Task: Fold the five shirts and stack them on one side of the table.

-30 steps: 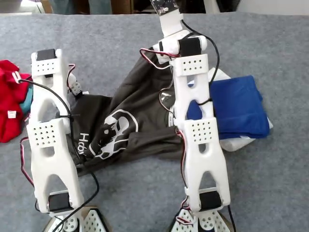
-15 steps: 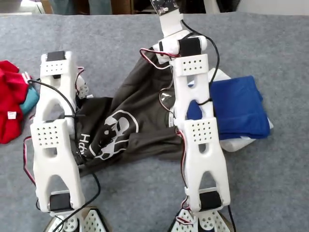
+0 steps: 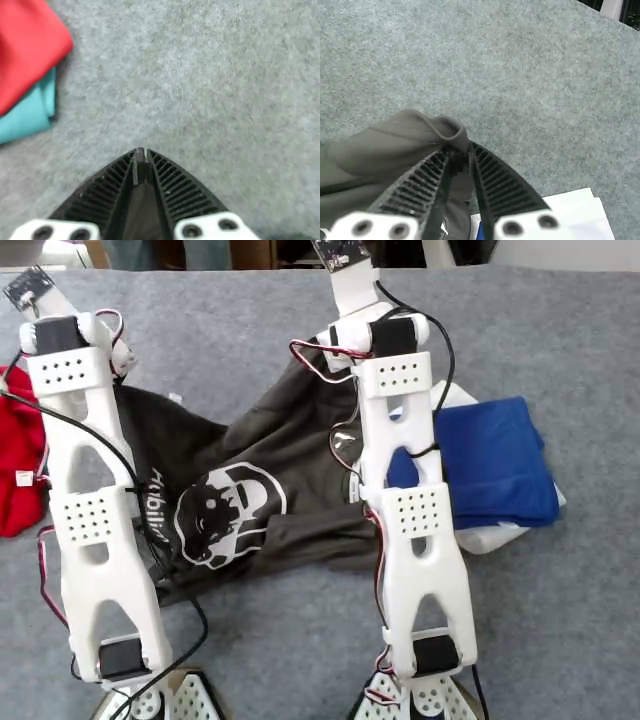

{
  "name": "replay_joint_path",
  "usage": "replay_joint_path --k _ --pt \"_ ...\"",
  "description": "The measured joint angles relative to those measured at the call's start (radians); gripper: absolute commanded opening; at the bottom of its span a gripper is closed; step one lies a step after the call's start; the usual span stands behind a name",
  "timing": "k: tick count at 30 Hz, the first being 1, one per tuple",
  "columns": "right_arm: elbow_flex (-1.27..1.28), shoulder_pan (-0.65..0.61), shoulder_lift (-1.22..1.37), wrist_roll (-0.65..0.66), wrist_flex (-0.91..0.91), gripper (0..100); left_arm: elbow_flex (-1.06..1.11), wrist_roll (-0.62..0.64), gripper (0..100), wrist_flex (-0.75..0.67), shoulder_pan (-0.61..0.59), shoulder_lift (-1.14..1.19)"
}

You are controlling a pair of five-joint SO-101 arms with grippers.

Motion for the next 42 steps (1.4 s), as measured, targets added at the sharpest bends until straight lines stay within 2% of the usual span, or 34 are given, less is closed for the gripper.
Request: replay_joint_path --k 4,7,10,15,18,20,23,28,34,42 --pt "0.0 0.0 0.0 0.0 -0.006 1.8 0.0 0.018 23 -0.012 -0.018 0.118" --pt "0.0 0.0 0.0 0.0 -0.012 1.8 -0.006 0.118 25 0.057 -0.058 0.147" --pt "0.0 0.0 0.0 0.0 -0.012 1.8 -0.041 0.163 24 0.072 -0.121 0.144" --pt "0.0 0.0 0.0 0.0 -0.015 1.8 -0.075 0.166 18 0.083 -0.157 0.104" --pt "0.0 0.0 0.002 0.0 -0.025 1.8 -0.077 0.086 4 0.084 -0.137 -0.009" --pt "0.0 0.0 0.002 0.0 -0.028 1.8 -0.038 0.018 4 0.084 -0.097 -0.1" --pt "0.0 0.0 0.002 0.0 -0.028 1.8 0.124 -0.023 3 0.084 -0.018 -0.196" --pt "0.0 0.0 0.002 0.0 -0.028 1.8 0.529 -0.034 3 0.072 0.077 -0.236" --pt "0.0 0.008 0.002 0.0 -0.028 1.8 0.942 -0.026 3 -0.206 0.068 -0.292" --pt "0.0 0.075 0.002 0.0 -0.06 1.8 1.254 -0.031 3 -0.298 0.078 -0.462"
